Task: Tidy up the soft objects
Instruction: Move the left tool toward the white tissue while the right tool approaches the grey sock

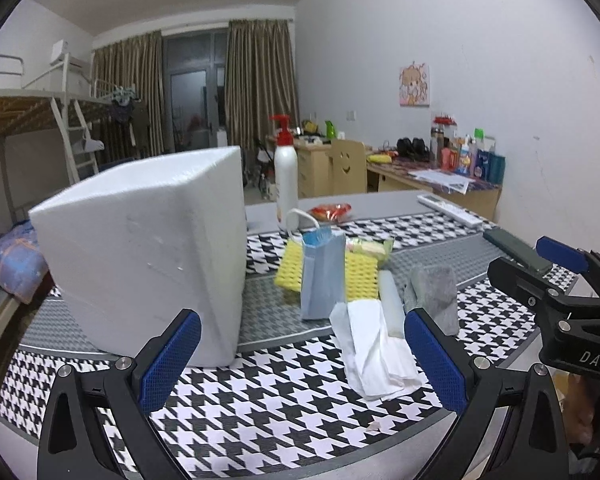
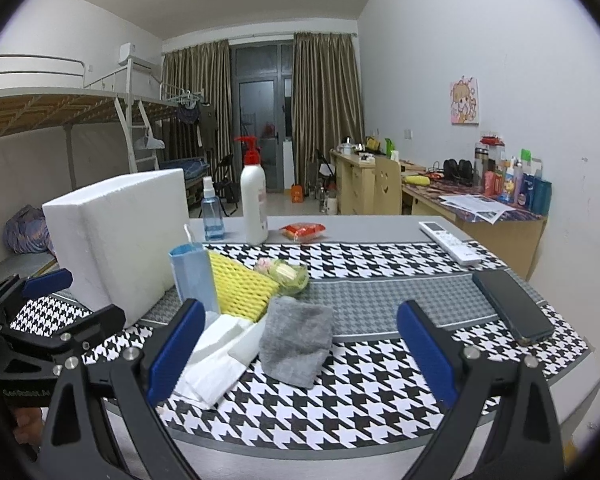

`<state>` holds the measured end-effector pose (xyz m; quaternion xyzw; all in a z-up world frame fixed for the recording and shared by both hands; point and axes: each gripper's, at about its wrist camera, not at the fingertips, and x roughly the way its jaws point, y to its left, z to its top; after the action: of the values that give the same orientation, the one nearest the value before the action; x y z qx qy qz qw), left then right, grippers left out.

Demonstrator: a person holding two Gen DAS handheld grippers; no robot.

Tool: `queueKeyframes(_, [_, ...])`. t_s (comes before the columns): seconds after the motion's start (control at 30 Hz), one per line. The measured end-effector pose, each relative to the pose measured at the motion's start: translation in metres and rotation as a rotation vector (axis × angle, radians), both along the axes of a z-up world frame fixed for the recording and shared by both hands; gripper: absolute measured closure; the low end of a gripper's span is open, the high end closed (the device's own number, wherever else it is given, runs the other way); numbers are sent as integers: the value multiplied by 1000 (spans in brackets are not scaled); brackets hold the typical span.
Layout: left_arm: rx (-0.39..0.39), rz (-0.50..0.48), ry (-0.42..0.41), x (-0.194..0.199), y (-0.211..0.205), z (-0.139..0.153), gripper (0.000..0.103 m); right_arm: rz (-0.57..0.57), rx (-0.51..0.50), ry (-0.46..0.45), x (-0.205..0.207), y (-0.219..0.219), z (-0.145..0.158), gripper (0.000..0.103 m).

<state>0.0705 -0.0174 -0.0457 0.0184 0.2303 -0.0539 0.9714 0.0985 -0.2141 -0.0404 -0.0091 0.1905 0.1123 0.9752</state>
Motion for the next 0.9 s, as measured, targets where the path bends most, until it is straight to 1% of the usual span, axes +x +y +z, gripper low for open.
queueKeyframes(0.5, [3,-63,180,34,-15,-25,2,8,-10,81,23,-6,-15,4])
queueKeyframes(0.57, [1,-74,196,37,-16,-29,3,12,-9,88,25,-6,-17,4])
queueKeyframes(0.63, [2,-87,222,42,-19,-32,8,12,-10,93,28,-7,-18,4])
queueKeyframes(0.77, [-16,-112,293,51,-22,-40,12,10,0,110,32,-11,-20,4])
queueKeyframes(0.9, [-32,-137,342,56,-25,-46,19,6,-1,120,34,-14,-23,4])
